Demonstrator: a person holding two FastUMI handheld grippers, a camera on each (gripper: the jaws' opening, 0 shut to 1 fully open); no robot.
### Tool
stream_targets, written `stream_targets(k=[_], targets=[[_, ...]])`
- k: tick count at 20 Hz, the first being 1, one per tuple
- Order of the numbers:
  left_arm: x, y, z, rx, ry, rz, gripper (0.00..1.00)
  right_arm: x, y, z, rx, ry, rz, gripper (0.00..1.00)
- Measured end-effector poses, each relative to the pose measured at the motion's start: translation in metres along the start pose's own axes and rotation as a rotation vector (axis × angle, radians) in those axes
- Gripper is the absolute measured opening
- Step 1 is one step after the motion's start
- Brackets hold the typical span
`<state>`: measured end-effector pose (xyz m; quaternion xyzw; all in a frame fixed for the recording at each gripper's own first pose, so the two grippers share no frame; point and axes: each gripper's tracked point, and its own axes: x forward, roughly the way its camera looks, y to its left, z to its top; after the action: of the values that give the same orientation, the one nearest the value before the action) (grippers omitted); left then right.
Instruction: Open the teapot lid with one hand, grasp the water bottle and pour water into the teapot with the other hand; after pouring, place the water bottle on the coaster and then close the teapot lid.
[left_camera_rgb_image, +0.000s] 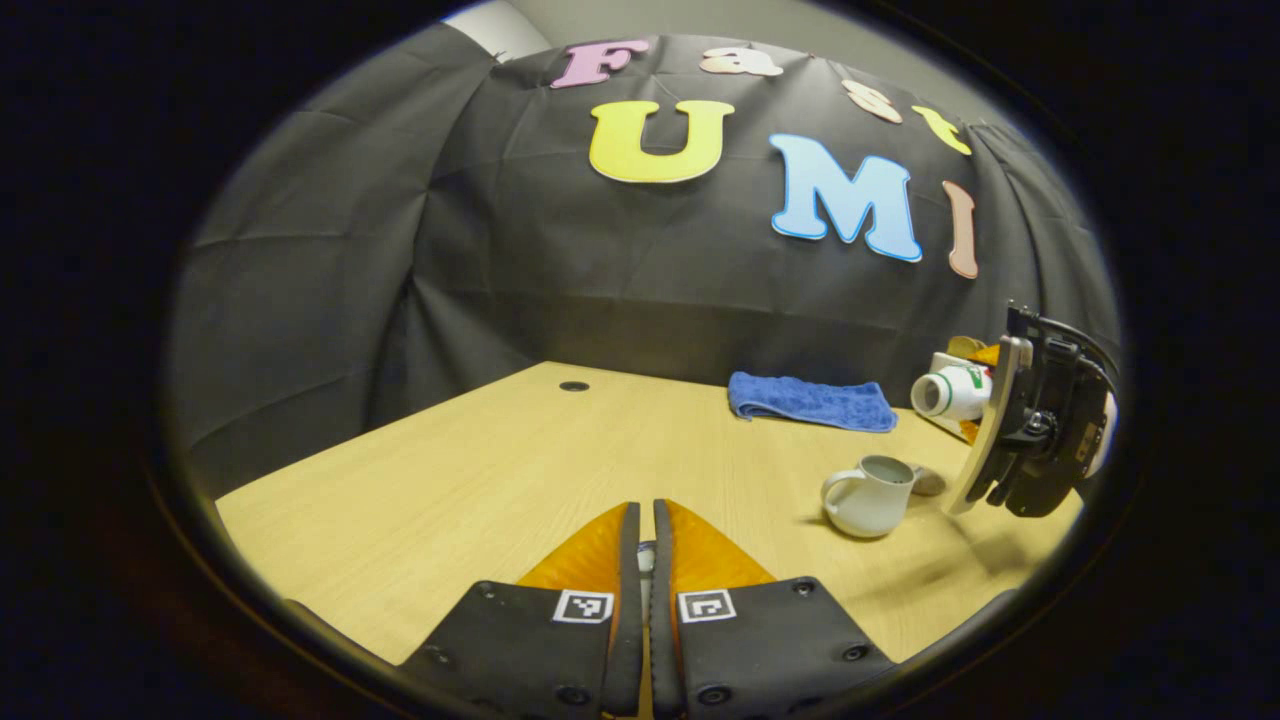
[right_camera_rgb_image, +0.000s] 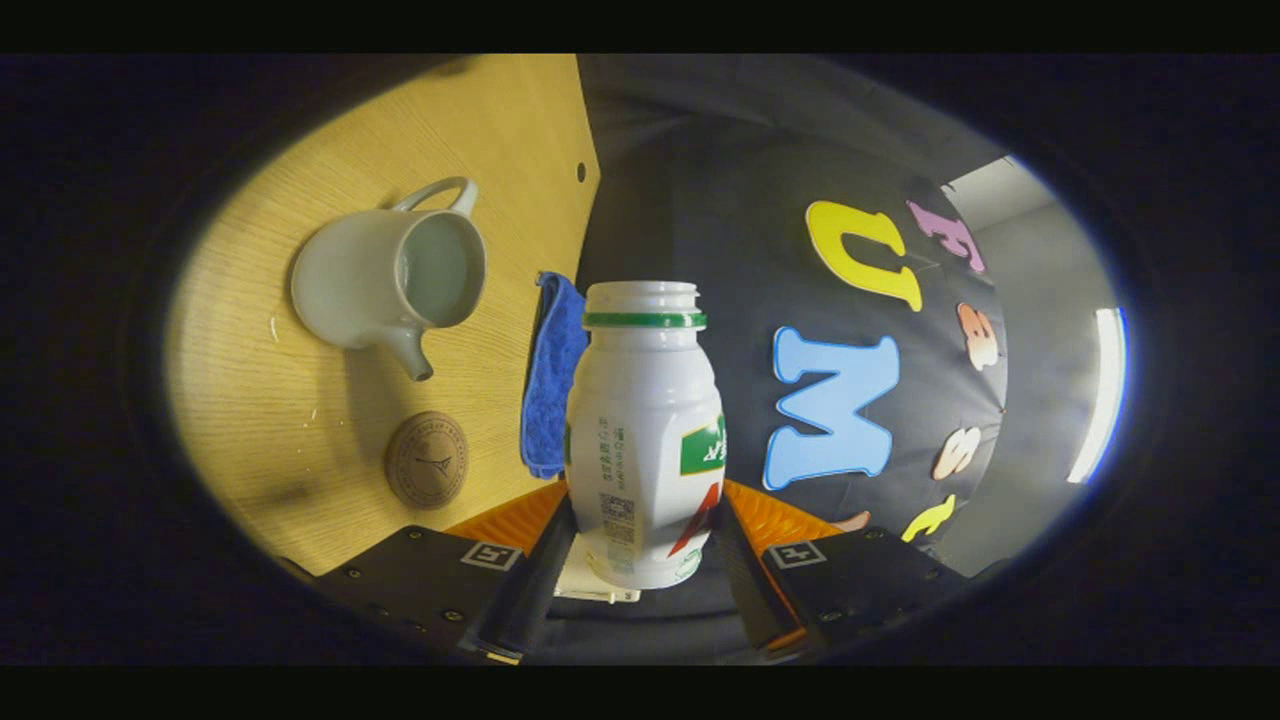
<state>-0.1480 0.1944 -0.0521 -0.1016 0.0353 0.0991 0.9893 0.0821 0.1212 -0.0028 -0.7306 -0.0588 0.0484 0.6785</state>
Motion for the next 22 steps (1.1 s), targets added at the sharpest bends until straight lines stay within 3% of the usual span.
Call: stream_targets(k=[9,22], targets=[[0.001,0.000,-0.003,0.007,0.011,0.000,0.14,0.001,-0.021,0.004,-0.091,-0.031,-0.034,0.74],[0.000,0.000,-0.004,0.005,0.021,-0.006,0.14,0.006,-0.048,0.003,-0.131,-0.043,-0.082,0.74]])
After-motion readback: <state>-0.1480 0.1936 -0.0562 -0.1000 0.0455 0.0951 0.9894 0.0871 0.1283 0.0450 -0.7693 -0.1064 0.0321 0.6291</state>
